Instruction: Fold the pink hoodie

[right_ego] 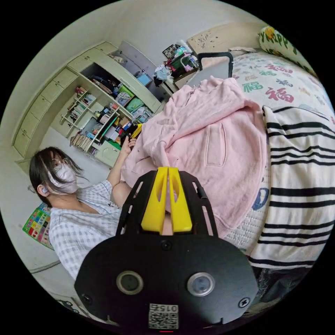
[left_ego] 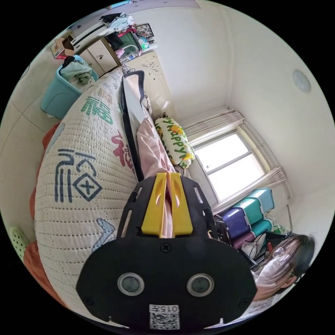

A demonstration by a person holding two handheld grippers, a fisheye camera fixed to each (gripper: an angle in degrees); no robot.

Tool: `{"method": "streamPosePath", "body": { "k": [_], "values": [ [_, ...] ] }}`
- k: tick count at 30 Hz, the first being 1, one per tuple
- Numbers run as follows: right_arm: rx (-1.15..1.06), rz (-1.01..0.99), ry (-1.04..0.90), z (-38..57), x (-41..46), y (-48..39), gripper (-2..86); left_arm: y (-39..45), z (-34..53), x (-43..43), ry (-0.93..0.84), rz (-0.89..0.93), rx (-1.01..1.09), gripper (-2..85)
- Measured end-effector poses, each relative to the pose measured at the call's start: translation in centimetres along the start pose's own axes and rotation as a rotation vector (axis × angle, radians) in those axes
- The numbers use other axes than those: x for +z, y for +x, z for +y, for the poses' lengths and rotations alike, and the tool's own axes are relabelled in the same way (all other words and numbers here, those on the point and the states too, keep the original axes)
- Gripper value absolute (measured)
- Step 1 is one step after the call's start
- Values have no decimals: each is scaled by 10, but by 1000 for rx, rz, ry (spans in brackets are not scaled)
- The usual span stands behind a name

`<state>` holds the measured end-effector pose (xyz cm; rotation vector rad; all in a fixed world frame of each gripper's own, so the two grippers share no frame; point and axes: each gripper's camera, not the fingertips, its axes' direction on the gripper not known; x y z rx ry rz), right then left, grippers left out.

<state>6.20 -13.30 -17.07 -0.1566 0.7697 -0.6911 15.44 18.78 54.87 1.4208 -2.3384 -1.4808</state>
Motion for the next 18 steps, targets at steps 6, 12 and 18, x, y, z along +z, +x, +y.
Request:
{"method": "streamPosePath", "body": {
  "k": [6, 12, 18],
  "values": [
    [-347, 744, 429, -11, 6, -111, -5, 36, 7, -14, 79, -101, 135, 38],
    [-509, 517, 395, -127, 89, -130, 34, 60, 6, -4, -84, -197, 191, 75],
    [-360, 61, -182, -307, 244, -74, 102, 61, 3, 17, -130, -233, 197, 86]
  ]
}}
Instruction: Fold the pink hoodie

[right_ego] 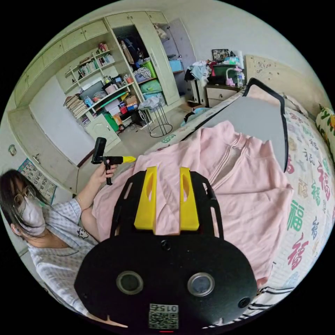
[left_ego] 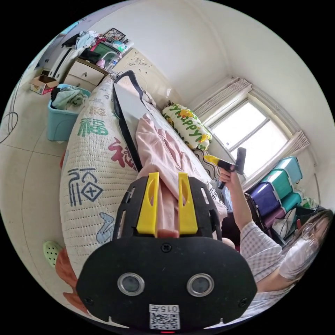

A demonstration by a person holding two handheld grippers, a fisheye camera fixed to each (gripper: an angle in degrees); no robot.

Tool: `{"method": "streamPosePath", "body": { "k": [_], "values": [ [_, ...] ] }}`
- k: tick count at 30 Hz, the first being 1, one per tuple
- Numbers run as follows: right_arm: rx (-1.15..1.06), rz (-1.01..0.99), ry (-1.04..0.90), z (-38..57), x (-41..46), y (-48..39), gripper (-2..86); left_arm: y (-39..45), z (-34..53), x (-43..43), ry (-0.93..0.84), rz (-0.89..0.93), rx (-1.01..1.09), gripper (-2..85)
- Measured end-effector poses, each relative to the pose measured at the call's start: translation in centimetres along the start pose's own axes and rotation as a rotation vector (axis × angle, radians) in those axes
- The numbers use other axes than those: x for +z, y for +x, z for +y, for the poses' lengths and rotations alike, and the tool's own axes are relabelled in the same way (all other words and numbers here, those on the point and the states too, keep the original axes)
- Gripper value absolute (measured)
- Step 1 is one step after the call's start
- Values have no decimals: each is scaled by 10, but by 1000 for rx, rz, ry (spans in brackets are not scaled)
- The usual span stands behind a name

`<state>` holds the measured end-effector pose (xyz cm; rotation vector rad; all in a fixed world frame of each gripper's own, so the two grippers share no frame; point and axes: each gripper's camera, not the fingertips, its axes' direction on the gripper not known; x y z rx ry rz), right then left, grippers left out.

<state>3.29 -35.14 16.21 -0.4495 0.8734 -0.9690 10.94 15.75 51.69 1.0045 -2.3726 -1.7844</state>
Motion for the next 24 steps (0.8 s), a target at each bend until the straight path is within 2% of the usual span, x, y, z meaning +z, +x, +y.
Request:
{"method": "streamPosePath", "body": {
  "k": [5, 9, 10, 12, 14, 17, 20, 22, 24],
  "values": [
    [70, 77, -166, -79, 99, 45, 126, -7, -14, 21, -39, 12, -18, 106],
    [93, 119, -303, -120, 158, 72, 128, -12, -18, 24, -46, 3, -40, 54],
    [97, 117, -304, -124, 162, 75, 124, -16, -17, 24, -42, 14, -57, 41],
    [79, 59, -248, -139, 165, 80, 55, -32, -13, 20, -19, 112, -98, 7],
    [27, 29, -190, -152, 162, 73, 43, -33, -6, 11, 33, 133, -88, 0],
    [-53, 95, -144, -178, 170, 51, 40, -8, 2, -10, 124, 15, 1, -3],
    [-103, 164, -174, -196, 205, 37, 47, 0, 7, -14, 121, -91, 5, 0],
    [-87, 201, -244, -198, 235, 39, 63, -9, 9, -11, 91, -85, -53, 6],
    [-51, 259, -258, -190, 250, 45, 83, -19, 13, -15, 69, 3, -89, 30]
  ]
}}
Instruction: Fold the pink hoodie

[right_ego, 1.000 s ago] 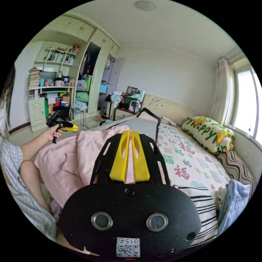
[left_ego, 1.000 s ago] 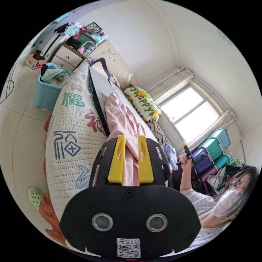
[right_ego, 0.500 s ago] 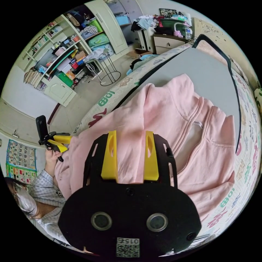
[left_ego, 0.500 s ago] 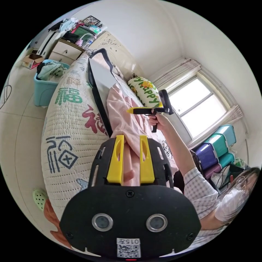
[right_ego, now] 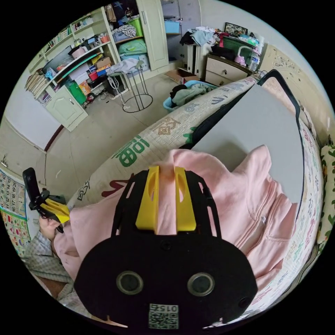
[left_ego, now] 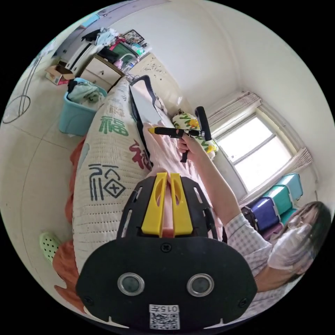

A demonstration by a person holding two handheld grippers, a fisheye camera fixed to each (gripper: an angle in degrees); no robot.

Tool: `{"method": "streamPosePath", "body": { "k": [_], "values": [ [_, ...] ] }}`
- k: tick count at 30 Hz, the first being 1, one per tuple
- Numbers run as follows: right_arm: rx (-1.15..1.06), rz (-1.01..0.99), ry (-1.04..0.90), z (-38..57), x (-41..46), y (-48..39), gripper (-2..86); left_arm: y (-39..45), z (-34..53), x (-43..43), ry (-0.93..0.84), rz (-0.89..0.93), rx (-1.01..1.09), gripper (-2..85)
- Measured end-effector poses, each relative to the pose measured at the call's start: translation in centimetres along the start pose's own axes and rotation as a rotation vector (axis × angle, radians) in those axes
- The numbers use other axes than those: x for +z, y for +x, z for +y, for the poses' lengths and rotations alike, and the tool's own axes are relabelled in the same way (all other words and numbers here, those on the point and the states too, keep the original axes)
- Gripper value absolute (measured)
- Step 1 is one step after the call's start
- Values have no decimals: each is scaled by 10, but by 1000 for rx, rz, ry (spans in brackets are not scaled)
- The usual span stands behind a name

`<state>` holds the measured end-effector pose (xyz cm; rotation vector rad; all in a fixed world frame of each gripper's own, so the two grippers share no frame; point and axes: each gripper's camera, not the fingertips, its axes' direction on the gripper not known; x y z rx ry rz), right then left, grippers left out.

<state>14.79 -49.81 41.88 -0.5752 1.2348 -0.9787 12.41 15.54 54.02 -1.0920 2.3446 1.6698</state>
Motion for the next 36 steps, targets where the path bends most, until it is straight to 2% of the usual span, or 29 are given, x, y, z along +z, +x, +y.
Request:
{"method": "streamPosePath", "body": {
  "k": [3, 6, 8, 10, 12, 17, 21, 26, 29, 30, 32, 36],
  "values": [
    [3, -14, 75, 30, -29, 22, 95, 6, 6, -22, 3, 77, 40, 66],
    [94, -20, 201, 84, -84, 76, 88, 41, -1, -44, 127, -88, 162, 65],
    [171, -3, 261, 123, -110, 115, 85, 69, -20, -36, 171, -127, 264, 76],
    [259, 38, 276, 159, -126, 152, 89, 98, -47, -9, 147, -171, 377, 96],
    [360, 116, 261, 200, -137, 190, 104, 124, -86, 41, 101, -302, 451, 127],
    [437, 123, 322, 244, -143, 237, 113, 124, -167, 155, -72, -394, 433, 137],
    [401, 62, 273, 231, -115, 255, 144, 110, -210, 248, -163, -572, 406, 146],
    [385, 78, 161, 205, -85, 265, 148, 95, -235, 312, -231, -556, 325, 138],
    [437, -76, 137, 204, -77, 272, 89, 82, -236, 343, -365, -547, 274, 94],
    [435, -52, 144, 206, -80, 268, 75, 82, -234, 349, -391, -520, 271, 74],
    [385, 5, 149, 213, -88, 256, 62, 91, -228, 345, -359, -548, 309, 62],
    [317, -48, 299, 252, -145, 222, 54, 141, -205, 296, -207, -397, 420, 45]
  ]
}}
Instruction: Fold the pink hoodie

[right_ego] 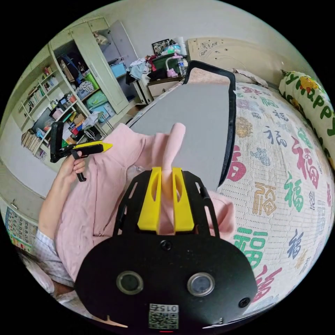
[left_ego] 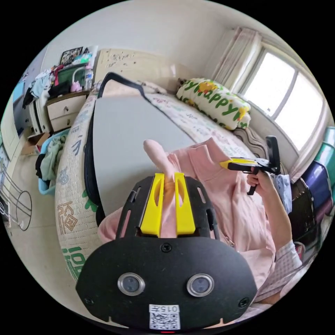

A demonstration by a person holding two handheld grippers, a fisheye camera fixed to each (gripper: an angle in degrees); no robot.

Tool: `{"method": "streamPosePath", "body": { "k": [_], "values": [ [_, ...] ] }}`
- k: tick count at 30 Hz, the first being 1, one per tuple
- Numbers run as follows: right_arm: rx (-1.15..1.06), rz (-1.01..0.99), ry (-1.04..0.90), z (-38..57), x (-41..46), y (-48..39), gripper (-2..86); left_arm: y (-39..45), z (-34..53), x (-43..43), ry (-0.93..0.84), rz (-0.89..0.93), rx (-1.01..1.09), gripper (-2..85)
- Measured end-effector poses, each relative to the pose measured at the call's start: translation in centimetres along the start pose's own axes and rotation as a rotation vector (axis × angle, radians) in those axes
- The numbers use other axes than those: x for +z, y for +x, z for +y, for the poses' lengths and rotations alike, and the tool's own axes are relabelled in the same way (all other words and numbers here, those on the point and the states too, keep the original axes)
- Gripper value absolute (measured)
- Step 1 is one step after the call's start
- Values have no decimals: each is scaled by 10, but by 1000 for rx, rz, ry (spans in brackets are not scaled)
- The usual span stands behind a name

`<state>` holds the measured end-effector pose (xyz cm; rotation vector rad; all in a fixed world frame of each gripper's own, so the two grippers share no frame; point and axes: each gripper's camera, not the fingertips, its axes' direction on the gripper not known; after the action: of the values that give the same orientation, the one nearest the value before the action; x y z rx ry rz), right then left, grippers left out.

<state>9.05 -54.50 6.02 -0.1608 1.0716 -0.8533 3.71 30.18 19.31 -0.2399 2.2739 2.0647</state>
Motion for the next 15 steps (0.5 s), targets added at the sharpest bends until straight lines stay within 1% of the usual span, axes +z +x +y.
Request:
{"method": "streamPosePath", "body": {
  "k": [1, 3, 4, 6, 7, 8, 9, 10, 12, 13, 14, 15],
  "values": [
    [-12, -2, 23, 6, -14, -6, 54, 8, 4, -13, 27, 7, 24, 44],
    [-83, -5, 110, 41, -74, -34, 54, 48, 34, -75, 141, 28, 145, 42],
    [-103, -2, 128, 52, -90, -43, 54, 58, 45, -92, 166, 46, 172, 41],
    [-226, 15, 186, 111, -149, -85, 55, 104, 103, -157, 241, 100, 303, 40],
    [-259, 25, 195, 130, -163, -98, 55, 117, 121, -171, 249, 110, 341, 40],
    [-330, 37, 210, 171, -188, -122, 55, 142, 161, -197, 250, 125, 424, 39],
    [-395, 32, 227, 216, -208, -144, 55, 166, 204, -215, 230, 133, 496, 39],
    [-420, 23, 232, 239, -215, -154, 55, 176, 226, -222, 207, 140, 525, 38],
    [-460, -34, 198, 329, -226, -183, 55, 204, 306, -227, 53, 184, 570, 38],
    [-455, -51, 176, 349, -225, -189, 56, 209, 323, -226, 14, 193, 570, 38],
    [-441, -75, 119, 384, -217, -198, 56, 217, 354, -219, -49, 194, 579, 37],
    [-443, -59, 46, 413, -205, -208, 58, 224, 378, -209, -123, 156, 578, 37]
  ]
}}
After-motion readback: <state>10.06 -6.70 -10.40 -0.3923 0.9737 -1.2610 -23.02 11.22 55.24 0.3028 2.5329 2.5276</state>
